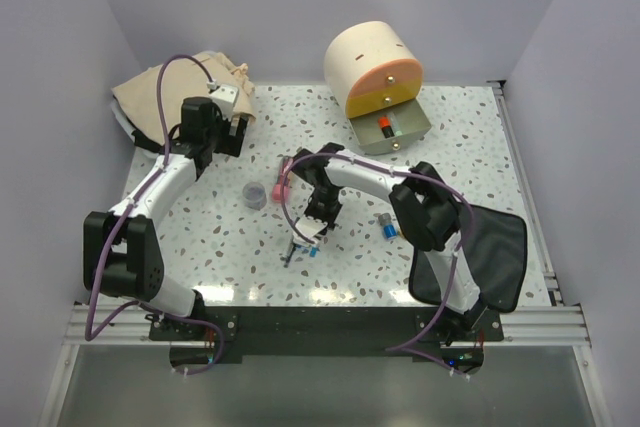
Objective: Sort the stationery into containers
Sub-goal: Pick up the pen from the center of the board, then place the pen in the drawer.
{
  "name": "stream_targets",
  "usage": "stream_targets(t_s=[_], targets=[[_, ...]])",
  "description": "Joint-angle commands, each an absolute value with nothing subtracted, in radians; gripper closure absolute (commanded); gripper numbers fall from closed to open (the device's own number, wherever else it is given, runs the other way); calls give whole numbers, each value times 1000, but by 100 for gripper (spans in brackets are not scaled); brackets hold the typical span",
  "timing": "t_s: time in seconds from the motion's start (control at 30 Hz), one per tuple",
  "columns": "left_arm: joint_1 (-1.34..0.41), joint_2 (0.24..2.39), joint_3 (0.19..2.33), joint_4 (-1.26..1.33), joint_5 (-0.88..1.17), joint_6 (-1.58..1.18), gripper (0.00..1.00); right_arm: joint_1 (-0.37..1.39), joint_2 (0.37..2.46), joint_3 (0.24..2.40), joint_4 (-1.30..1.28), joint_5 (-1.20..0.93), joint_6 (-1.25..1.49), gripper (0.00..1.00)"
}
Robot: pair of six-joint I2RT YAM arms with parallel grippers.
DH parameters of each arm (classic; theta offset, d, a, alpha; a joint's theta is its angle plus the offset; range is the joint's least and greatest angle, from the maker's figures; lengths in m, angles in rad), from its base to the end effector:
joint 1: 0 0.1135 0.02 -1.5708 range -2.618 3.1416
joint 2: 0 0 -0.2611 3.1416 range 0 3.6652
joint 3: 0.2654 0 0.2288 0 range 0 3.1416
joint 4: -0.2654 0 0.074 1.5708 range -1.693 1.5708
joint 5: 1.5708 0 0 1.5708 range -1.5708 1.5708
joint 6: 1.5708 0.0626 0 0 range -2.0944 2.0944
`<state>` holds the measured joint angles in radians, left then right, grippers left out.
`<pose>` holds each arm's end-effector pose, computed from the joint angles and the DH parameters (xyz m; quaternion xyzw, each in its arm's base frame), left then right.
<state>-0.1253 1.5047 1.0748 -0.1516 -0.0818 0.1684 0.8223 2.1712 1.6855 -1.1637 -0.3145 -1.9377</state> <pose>0.3404 -0.0377 0.2616 0.1095 0.8728 0.0462 0.4734 0.2446 0.2918 0.1458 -0.9678 0.1932 0.1533 0.0499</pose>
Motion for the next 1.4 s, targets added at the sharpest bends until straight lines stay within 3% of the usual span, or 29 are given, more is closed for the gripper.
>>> stream_targets(t_s=[0.0,0.37,0.6,0.87,0.93,1.03,1.13,1.37], targets=[[-112,1474,1092,-124,-66,164,1,807,2194,1736,-1255,-279,-1898,100],[-106,1540,1153,-104,-52,150,1,579,1968,1914,-1338,-247,-1711,100],[-107,1601,1223,-115,-58,146,2,365,2058,2135,-1238,-192,-1568,100],[-107,1631,1253,-123,-66,138,2,291,2177,2190,-1134,-71,-1528,100],[-107,1625,1250,-124,-63,133,2,294,2197,2189,-1099,-37,-1496,78],[-107,1614,1239,-123,-64,133,2,295,2172,2155,-1005,-40,-1442,56],[-107,1603,1229,-120,-77,133,2,296,2117,2125,-960,-73,-1424,49],[-107,1589,1206,-112,-74,132,2,403,1959,2038,-1143,-405,-1413,50]])
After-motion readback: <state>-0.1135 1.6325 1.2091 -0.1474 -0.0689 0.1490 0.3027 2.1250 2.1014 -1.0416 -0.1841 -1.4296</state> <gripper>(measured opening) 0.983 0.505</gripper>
